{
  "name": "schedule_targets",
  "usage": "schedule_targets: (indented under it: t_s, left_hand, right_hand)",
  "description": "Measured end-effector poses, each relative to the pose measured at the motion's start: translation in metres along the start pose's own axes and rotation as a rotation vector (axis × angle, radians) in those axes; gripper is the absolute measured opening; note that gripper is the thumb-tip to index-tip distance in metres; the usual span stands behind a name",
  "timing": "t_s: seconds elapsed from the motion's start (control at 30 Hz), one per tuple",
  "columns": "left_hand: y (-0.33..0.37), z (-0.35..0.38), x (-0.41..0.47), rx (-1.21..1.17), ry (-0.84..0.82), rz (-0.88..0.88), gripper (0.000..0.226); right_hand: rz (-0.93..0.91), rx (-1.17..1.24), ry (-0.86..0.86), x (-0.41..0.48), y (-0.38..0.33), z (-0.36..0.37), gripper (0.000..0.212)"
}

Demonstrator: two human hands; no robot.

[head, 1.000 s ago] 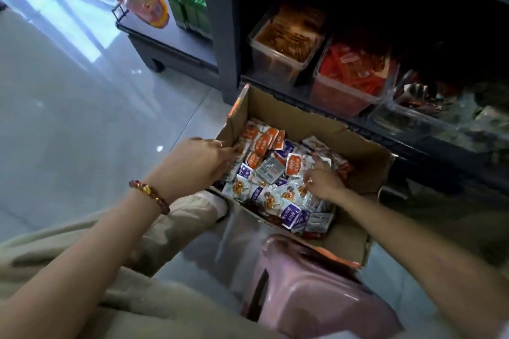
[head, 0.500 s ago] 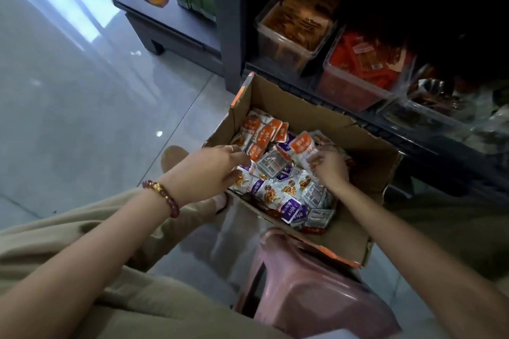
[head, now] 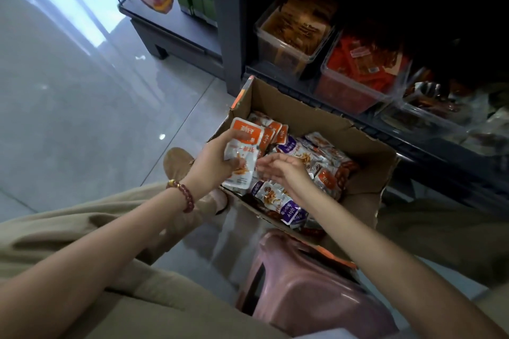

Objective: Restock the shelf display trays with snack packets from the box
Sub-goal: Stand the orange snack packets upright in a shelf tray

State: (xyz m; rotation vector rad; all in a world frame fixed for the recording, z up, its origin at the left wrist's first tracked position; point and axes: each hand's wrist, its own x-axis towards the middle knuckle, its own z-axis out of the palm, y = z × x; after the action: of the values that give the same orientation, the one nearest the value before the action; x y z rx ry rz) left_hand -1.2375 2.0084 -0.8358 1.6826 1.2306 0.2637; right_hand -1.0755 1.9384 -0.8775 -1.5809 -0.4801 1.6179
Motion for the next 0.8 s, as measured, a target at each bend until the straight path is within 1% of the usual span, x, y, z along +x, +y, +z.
schedule_targets:
  t_s: [0.03, 0.07, 0.1, 0.13, 0.17, 0.2, 0.23, 0.27, 0.33, 0.43, 0.47, 0.5, 0.53, 0.6, 0.63, 0.67, 0.73, 0.77, 0.8]
  left_hand:
    - [-0.002, -0.003, 0.0, 0.044, 0.028, -0.038, 0.043]
    - [-0.004, -0.006, 0.0, 0.076, 0.053, -0.07, 0.042]
    - [-0.005, -0.008, 0.0, 0.096, 0.076, -0.088, 0.041]
    - [-0.006, -0.01, -0.001, 0.099, 0.094, -0.092, 0.04]
    - [-0.005, -0.011, -0.001, 0.093, 0.103, -0.089, 0.04]
    - [-0.004, -0.012, -0.002, 0.085, 0.105, -0.084, 0.04]
    - [-0.003, -0.012, -0.002, 0.082, 0.103, -0.078, 0.04]
    - [-0.001, -0.012, -0.002, 0.083, 0.096, -0.074, 0.041]
    - [0.001, -0.012, -0.002, 0.078, 0.08, -0.073, 0.041]
    - [-0.001, -0.012, -0.001, 0.062, 0.073, -0.084, 0.04]
    - [-0.002, -0.012, -0.001, 0.056, 0.073, -0.09, 0.039]
    - [-0.003, -0.011, -0.001, 0.053, 0.075, -0.097, 0.038]
    - [-0.004, -0.011, 0.0, 0.053, 0.077, -0.107, 0.038]
    - [-0.006, -0.011, 0.0, 0.045, 0.087, -0.135, 0.035]
    - [-0.006, -0.01, 0.0, 0.033, 0.09, -0.152, 0.033]
    - [-0.005, -0.009, 0.0, 0.005, 0.088, -0.17, 0.03]
    - [-0.004, -0.006, 0.0, -0.114, 0.068, -0.215, 0.025]
    - [-0.001, -0.004, 0.0, -0.186, 0.056, -0.247, 0.022]
    - [0.005, -0.003, -0.002, -0.255, 0.041, -0.281, 0.018]
  right_hand:
    - [-0.03, -0.164, 0.09, 0.012, 0.007, -0.003, 0.028]
    - [-0.083, -0.448, 0.147, 0.025, 0.015, -0.008, 0.026]
    - [-0.11, -0.755, 0.122, 0.036, 0.024, -0.012, 0.023]
    - [-0.089, -1.017, 0.047, 0.045, 0.032, -0.015, 0.026]
    - [-0.019, -1.2, -0.037, 0.052, 0.041, -0.018, 0.033]
    - [0.068, -1.313, -0.092, 0.059, 0.049, -0.021, 0.04]
    - [0.134, -1.402, -0.108, 0.062, 0.056, -0.022, 0.043]
    - [0.161, -1.477, -0.105, 0.064, 0.061, -0.021, 0.044]
    - [0.17, -1.564, -0.081, 0.063, 0.068, -0.018, 0.05]
    - [0.114, -1.563, 0.067, 0.056, 0.071, -0.016, 0.064]
    - [0.076, -1.532, 0.123, 0.051, 0.068, -0.016, 0.062]
    - [0.028, -1.448, 0.176, 0.047, 0.064, -0.017, 0.057]
    - [-0.039, -1.297, 0.23, 0.041, 0.058, -0.019, 0.049]
    - [-0.158, -0.859, 0.319, 0.022, 0.036, -0.022, 0.037]
    - [-0.186, -0.61, 0.336, 0.01, 0.023, -0.023, 0.034]
    - [-0.185, -0.332, 0.314, -0.002, 0.01, -0.023, 0.031]
    - [-0.152, 0.247, 0.187, -0.026, -0.012, -0.02, 0.03]
    - [-0.138, 0.485, 0.117, -0.037, -0.02, -0.017, 0.032]
    - [-0.13, 0.64, 0.058, -0.046, -0.026, -0.015, 0.034]
